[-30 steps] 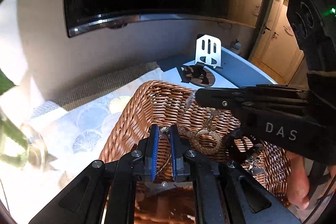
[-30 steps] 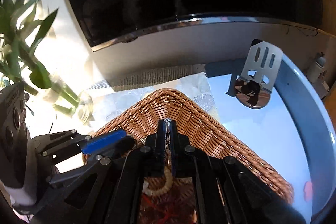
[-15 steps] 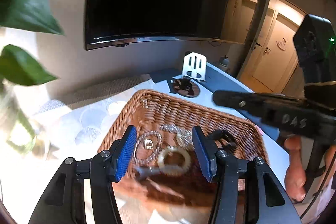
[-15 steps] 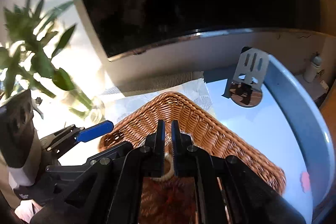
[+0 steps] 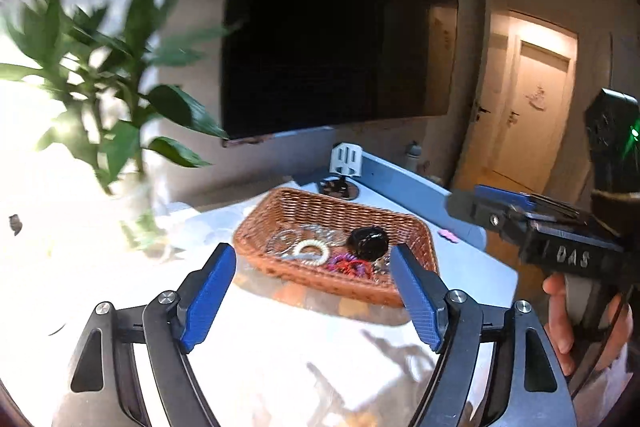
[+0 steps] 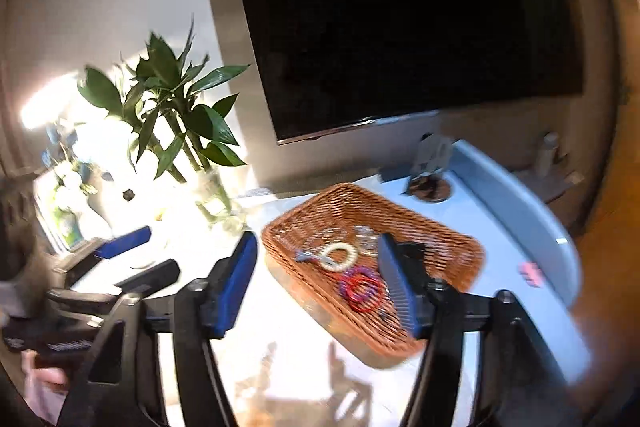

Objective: Organize jewelry

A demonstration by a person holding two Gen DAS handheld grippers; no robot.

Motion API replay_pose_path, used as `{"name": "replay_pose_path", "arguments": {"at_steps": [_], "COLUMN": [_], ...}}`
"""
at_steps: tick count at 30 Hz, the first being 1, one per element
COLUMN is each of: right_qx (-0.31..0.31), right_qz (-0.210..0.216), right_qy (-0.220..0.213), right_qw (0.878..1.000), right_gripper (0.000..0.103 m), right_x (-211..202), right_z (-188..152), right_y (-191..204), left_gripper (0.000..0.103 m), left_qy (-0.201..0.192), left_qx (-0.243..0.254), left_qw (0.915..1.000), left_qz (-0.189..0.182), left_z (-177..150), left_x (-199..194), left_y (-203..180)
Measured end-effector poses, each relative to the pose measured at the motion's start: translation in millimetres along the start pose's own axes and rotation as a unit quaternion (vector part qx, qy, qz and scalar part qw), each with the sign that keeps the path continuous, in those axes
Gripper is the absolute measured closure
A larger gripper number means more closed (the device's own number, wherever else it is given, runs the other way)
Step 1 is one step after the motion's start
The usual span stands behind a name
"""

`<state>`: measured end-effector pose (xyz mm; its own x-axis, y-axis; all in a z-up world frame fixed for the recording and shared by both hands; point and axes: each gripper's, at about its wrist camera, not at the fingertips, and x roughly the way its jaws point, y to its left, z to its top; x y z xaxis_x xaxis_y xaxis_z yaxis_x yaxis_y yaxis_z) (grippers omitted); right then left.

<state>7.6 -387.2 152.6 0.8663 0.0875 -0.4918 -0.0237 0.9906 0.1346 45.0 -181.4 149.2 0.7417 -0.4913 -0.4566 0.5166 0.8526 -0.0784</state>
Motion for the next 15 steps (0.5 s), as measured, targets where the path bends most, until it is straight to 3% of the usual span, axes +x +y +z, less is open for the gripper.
{"name": "replay_pose_path", "arguments": {"at_steps": [8,15], "right_qx": [-0.013,-0.012], "right_qz": [-0.048,-0.066], "right_qy": [0.044,0.064], "right_qw": [0.998,0.996], "right_gripper": [0.024,0.024], "right_x": [-24.8,-25.0], "right_z": [-49.8,-73.8], "right_y": [24.1,29.8], "left_gripper": [0.022,0.022], "left_qy": [-0.002,0.03], "left_qx": [-0.013,-0.014], "left_qw": [0.996,0.9936], "left_qz": [0.088,0.108], "left_z": [-48.3,-78.3], "left_x": [-52.7,-58.6], "left_y": [-18.9,-23.1]}}
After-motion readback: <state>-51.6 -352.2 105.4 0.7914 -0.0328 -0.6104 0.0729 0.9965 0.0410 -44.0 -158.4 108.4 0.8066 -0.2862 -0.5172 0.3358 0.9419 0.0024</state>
